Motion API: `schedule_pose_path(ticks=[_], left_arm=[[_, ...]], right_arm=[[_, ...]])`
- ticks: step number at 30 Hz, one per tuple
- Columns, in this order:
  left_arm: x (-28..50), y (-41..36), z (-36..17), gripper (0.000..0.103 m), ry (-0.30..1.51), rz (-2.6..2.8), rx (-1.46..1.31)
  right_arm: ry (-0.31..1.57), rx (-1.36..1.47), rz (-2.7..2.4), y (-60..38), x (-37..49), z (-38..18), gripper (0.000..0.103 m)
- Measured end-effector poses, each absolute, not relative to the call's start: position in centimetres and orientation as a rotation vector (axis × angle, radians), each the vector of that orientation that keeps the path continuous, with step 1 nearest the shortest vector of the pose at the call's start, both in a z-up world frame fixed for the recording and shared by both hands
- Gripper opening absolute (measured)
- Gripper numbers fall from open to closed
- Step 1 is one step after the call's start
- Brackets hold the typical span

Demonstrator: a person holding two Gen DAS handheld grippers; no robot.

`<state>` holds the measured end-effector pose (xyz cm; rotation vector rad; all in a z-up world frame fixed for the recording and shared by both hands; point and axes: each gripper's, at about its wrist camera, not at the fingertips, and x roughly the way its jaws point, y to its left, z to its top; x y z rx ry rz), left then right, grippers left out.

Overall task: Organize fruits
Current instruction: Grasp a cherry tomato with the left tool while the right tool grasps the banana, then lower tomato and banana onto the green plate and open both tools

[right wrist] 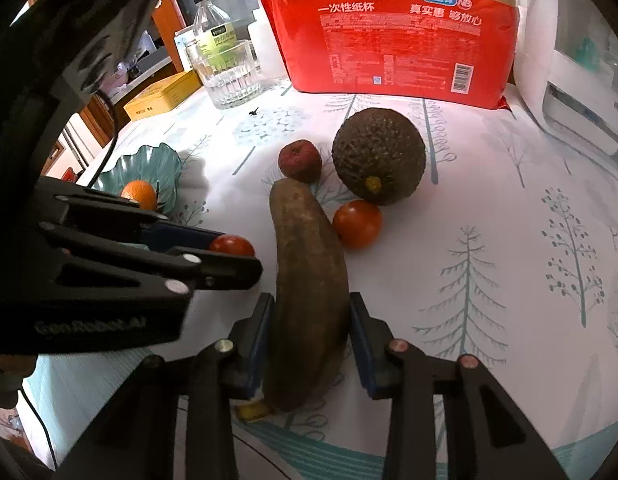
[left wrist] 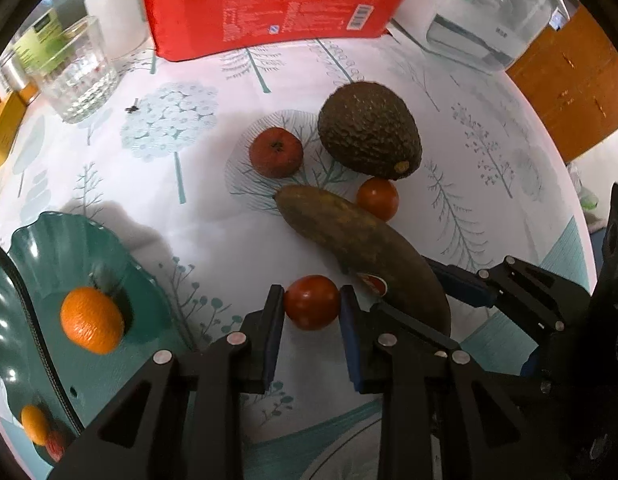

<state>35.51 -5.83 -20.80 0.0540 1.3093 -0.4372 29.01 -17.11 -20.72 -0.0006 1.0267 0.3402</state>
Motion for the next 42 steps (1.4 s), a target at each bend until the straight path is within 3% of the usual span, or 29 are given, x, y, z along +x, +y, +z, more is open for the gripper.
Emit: schedule_pose_path(ticks=[25,42], left_arm=[[29.4,5.2,-11.9,0.026,1.141,-0.289,-0.076],[28.7,14.2,-12.1,0.026,1.139,-0.258,-0.076]], right_arm=[[0.938,-0.041,0.277,-14.3,23.6,-14.3,0.035],[0.865,-0.035,0.317,-6.7,23.5,-11.4,0.035]])
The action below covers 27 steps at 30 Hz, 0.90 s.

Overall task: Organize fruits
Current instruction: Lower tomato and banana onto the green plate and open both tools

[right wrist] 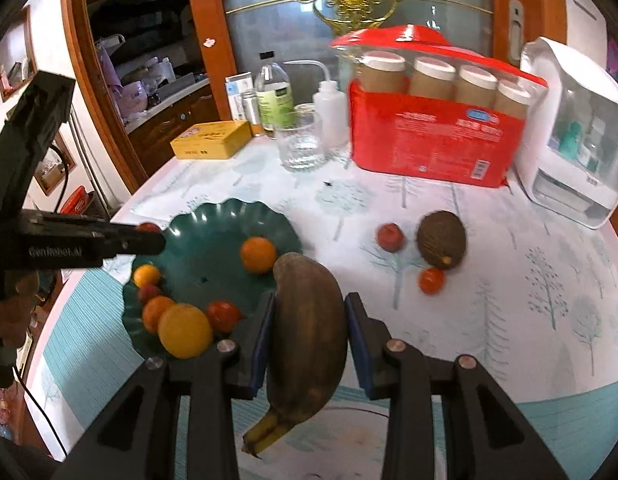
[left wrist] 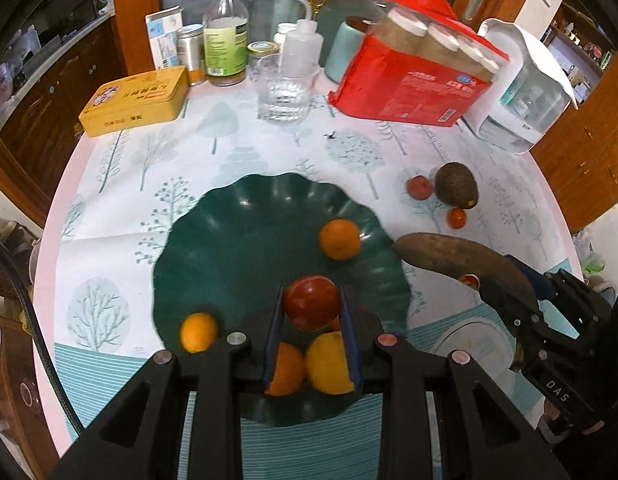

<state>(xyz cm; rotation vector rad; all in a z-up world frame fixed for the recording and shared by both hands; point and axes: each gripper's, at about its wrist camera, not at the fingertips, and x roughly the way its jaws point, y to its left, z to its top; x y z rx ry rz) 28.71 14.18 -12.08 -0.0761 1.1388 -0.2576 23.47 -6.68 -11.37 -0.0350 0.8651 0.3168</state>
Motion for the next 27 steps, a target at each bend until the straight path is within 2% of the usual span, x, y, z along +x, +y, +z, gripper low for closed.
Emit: schedule_pose_path(ticks=[16,27], left_arm=[[30.8,21.4,-16.2,0.026,1.16,-0.261,-0.164],[32.4,20.6,-18.9,0.026,1.185,-0.283,-0.199]], right_arm=[[0.891,-0.046,0.495,3.1,27.2,-14.7,0.035],[0.923,-0.068,0.52,4.5,29.2,-16.6,0.036]])
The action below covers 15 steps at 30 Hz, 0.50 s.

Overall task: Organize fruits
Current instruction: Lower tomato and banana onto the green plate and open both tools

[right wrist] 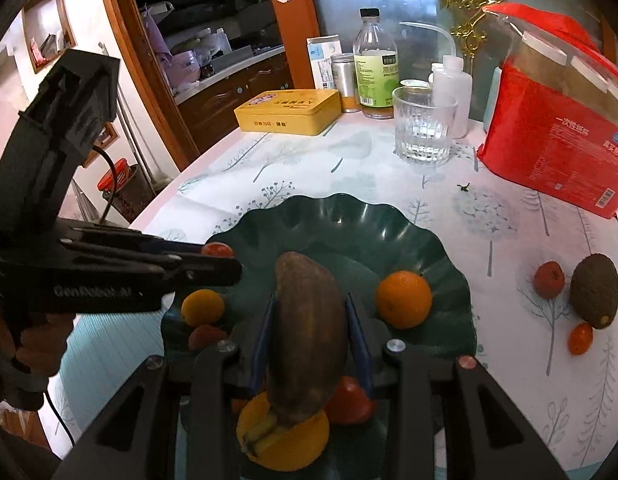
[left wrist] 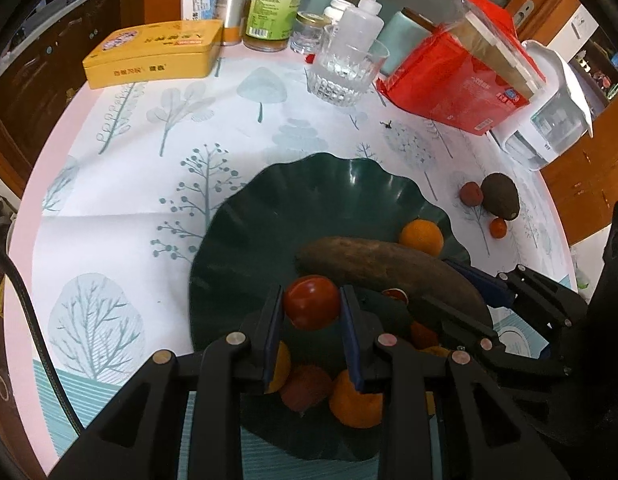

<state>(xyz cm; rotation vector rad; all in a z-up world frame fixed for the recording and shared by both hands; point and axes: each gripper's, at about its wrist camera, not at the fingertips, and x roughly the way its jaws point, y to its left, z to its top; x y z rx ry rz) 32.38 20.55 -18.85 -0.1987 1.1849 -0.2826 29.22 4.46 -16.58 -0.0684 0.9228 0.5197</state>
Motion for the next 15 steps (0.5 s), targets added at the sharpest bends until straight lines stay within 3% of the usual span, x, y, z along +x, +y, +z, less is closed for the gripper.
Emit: schedule_pose_path(ticks=[7,15], left_arm=[[32.0,19.4,-18.3,0.038,1.187,-0.276,-0.17],[30.3,18.3,-15.2,0.061,1.161,-0.254,-0.143]], right_arm=[[0.915,-0.055,0.455,3.1,29.1,-15.7,0.038],[0.893,-0.013,0.394,0.2,26.9,-13.6,0.046]])
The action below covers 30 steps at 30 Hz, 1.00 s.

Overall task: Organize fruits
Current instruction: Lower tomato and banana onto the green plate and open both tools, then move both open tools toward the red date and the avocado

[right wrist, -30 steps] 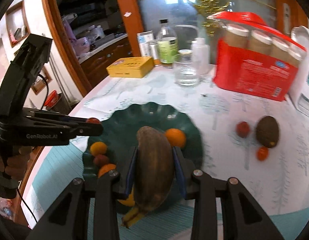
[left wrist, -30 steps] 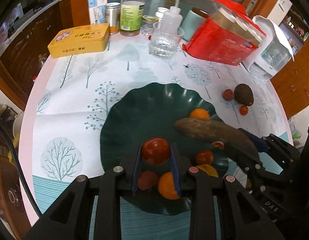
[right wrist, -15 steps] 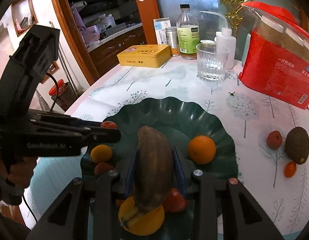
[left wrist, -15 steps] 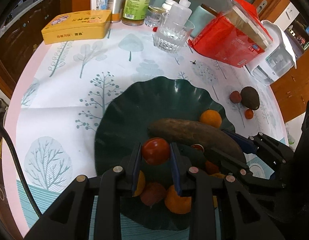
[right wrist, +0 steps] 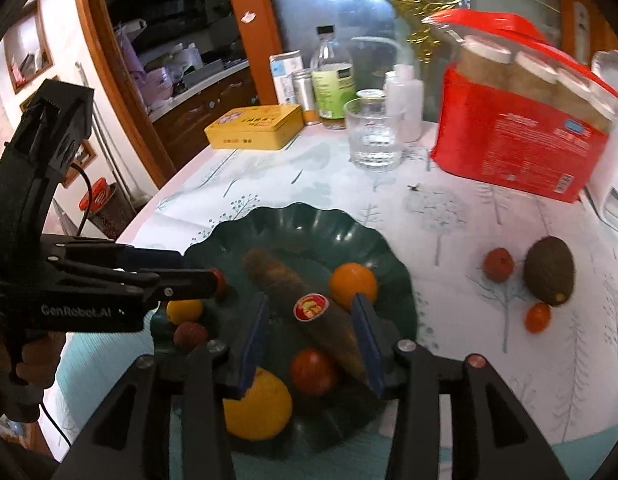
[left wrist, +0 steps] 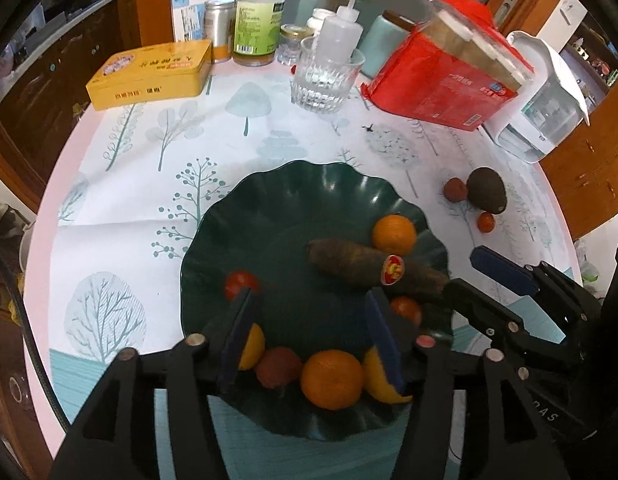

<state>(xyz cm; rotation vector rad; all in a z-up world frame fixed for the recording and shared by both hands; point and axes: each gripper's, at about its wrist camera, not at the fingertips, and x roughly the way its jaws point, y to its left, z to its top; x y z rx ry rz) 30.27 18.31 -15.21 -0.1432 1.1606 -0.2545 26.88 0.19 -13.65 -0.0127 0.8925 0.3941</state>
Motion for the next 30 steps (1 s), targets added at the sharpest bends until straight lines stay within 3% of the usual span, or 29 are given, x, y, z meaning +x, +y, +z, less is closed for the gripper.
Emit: schedule_pose_path(ticks=[5,17,30], left_arm=[[28.7,16.7,-13.2,0.07,1.155,-0.246,-0.138],[27.1,10.2,-9.5,0.08,1.13,-0.243,-0.127],[31.3,4.2,-9.1,0.083,1.126,-0.193,-0.122]], right_arm=[[0.882,0.018,0.356,-2.2,25.0,-12.4,0.049],[0.883,0.111,0.237,-10.4,21.7,-10.7,0.06],[0.836,0.158,0.168,-17.2,23.0,-10.8,0.066]])
